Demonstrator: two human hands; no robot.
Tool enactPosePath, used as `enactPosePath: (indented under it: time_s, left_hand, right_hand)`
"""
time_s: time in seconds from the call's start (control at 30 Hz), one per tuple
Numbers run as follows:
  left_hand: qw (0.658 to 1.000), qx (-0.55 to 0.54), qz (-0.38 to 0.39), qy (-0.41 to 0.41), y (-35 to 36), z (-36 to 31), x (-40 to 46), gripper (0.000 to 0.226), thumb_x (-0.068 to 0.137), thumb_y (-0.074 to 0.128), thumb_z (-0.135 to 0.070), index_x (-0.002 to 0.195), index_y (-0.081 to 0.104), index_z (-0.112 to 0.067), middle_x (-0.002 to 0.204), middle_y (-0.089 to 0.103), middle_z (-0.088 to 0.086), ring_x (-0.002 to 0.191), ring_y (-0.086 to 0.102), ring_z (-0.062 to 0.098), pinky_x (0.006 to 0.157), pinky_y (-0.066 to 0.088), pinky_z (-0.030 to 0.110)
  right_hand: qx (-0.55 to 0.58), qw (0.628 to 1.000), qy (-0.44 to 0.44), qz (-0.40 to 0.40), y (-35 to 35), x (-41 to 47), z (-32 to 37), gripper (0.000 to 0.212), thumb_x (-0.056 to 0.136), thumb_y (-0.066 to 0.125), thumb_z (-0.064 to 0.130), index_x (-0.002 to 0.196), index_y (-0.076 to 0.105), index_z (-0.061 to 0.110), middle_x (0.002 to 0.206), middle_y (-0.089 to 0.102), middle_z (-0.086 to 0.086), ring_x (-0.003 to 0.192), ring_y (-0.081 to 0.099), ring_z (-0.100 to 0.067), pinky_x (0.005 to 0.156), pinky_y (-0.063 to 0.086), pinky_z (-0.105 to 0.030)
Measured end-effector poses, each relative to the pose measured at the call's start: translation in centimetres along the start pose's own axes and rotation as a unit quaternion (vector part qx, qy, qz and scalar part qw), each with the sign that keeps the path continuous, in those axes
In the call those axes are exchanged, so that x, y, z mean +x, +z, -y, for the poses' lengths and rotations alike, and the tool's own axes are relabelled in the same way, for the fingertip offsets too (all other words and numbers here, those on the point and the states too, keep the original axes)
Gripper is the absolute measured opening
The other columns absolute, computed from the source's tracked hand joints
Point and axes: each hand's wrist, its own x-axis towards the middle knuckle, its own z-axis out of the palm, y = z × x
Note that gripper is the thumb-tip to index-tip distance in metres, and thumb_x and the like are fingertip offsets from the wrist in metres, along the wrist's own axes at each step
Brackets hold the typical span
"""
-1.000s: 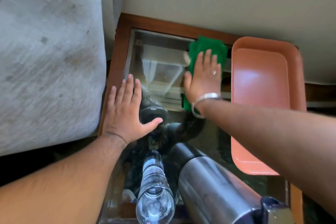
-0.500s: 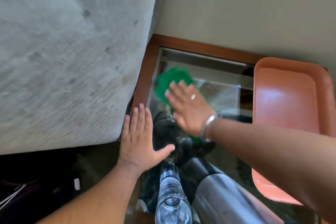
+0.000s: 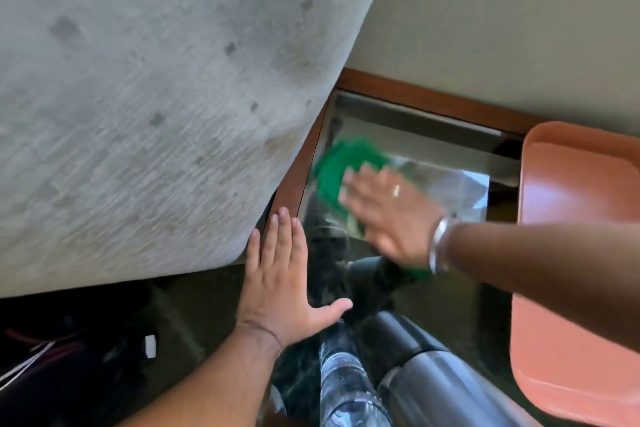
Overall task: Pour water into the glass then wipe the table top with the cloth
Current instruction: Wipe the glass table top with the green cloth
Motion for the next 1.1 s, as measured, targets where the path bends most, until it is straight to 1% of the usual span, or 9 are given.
enactPosePath:
  time_s: [0.07, 0.13, 0.33, 0.57, 0.7, 0.77, 0.83, 1.0, 1.1]
  left_hand:
    - [1.000, -0.002, 0.000, -0.002, 0.0, 0.0, 0.0, 0.140, 0.064, 0.044, -0.096, 0.157, 0.016, 0.004, 0.167, 0.009, 0.025, 0.156, 0.007, 0.036, 0.122, 0.013, 0.059]
    - [1.000, -0.001, -0.010, 0.004, 0.3, 0.1, 0.0, 0.140, 0.064, 0.044, -0.097, 0.157, 0.017, 0.004, 0.167, 0.010, 0.025, 0.156, 0.008, 0.036, 0.122, 0.013, 0.057]
    - [1.000, -0.002, -0.018, 0.012, 0.5, 0.3, -0.1, 0.139, 0.066, 0.042, -0.097, 0.158, 0.014, 0.002, 0.168, 0.009, 0.023, 0.156, 0.006, 0.035, 0.123, 0.012, 0.055]
    - [1.000, -0.002, -0.006, 0.001, -0.3, 0.0, 0.0, 0.138, 0.065, 0.044, -0.095, 0.156, 0.014, 0.005, 0.166, 0.011, 0.025, 0.156, 0.009, 0.036, 0.122, 0.015, 0.056]
    - [1.000, -0.002, -0.005, 0.007, 0.1, 0.3, -0.1, 0.139, 0.066, 0.040, -0.097, 0.158, 0.011, 0.003, 0.167, 0.009, 0.024, 0.156, 0.006, 0.035, 0.123, 0.013, 0.055]
    - [1.000, -0.003, -0.006, 0.008, 0.2, 0.3, 0.0, 0.138, 0.067, 0.039, -0.097, 0.158, 0.012, 0.003, 0.167, 0.009, 0.024, 0.156, 0.005, 0.035, 0.123, 0.012, 0.055]
    - [1.000, -0.004, -0.004, 0.008, 0.0, 0.2, 0.0, 0.138, 0.067, 0.039, -0.097, 0.158, 0.013, 0.003, 0.167, 0.010, 0.024, 0.156, 0.007, 0.035, 0.123, 0.012, 0.055]
    - [1.000, -0.003, -0.006, 0.002, -0.4, -0.1, -0.1, 0.139, 0.064, 0.047, -0.094, 0.157, 0.017, 0.004, 0.166, 0.014, 0.025, 0.155, 0.012, 0.035, 0.122, 0.014, 0.054]
    - [1.000, -0.002, -0.007, 0.005, -0.1, -0.1, -0.1, 0.138, 0.064, 0.046, -0.094, 0.157, 0.019, 0.004, 0.166, 0.014, 0.025, 0.155, 0.012, 0.036, 0.122, 0.014, 0.055]
  right_hand:
    - [-0.002, 0.977, -0.197, 0.077, -0.4, -2.0, -0.5, 0.073, 0.083, 0.051, 0.038, 0.151, 0.028, 0.025, 0.160, 0.023, -0.005, 0.147, 0.022, -0.028, 0.117, 0.017, -0.053]
    - [-0.049, 0.974, -0.210, 0.071, -0.9, -0.7, -4.6, 0.069, 0.084, 0.046, 0.039, 0.150, 0.029, 0.027, 0.159, 0.026, -0.005, 0.145, 0.023, -0.026, 0.116, 0.017, -0.054]
    - [0.017, 0.956, 0.294, -0.020, -1.8, 8.3, -5.9, 0.071, 0.089, 0.030, 0.041, 0.155, 0.017, 0.018, 0.163, 0.015, -0.015, 0.148, 0.015, -0.036, 0.120, 0.016, -0.049]
    - [-0.015, 0.976, -0.208, 0.065, -0.4, -1.9, -2.1, 0.070, 0.085, 0.045, 0.040, 0.151, 0.028, 0.026, 0.159, 0.025, -0.005, 0.147, 0.020, -0.027, 0.119, 0.012, -0.052]
    - [-0.020, 0.997, 0.073, 0.015, -1.7, 1.9, -9.2, 0.066, 0.087, 0.043, 0.036, 0.150, 0.034, 0.016, 0.157, 0.029, -0.019, 0.143, 0.029, -0.041, 0.115, 0.022, -0.056]
    - [0.026, 0.956, 0.292, -0.009, -2.0, 5.0, -8.3, 0.068, 0.091, 0.039, 0.037, 0.154, 0.021, 0.018, 0.162, 0.017, -0.017, 0.147, 0.019, -0.039, 0.118, 0.017, -0.050]
    - [0.011, 0.935, 0.354, -0.015, -1.3, 6.0, -4.3, 0.070, 0.093, 0.032, 0.043, 0.155, 0.010, 0.019, 0.163, 0.012, -0.014, 0.149, 0.012, -0.036, 0.120, 0.014, -0.050]
    - [0.018, 0.996, -0.068, 0.045, 0.3, -3.7, 1.4, 0.073, 0.086, 0.047, 0.045, 0.153, 0.024, 0.025, 0.161, 0.021, -0.007, 0.146, 0.023, -0.033, 0.120, 0.013, -0.051]
    - [-0.025, 0.995, -0.082, 0.049, 0.1, -3.2, -4.0, 0.072, 0.083, 0.047, 0.042, 0.150, 0.031, 0.023, 0.158, 0.026, -0.010, 0.144, 0.030, -0.035, 0.116, 0.019, -0.056]
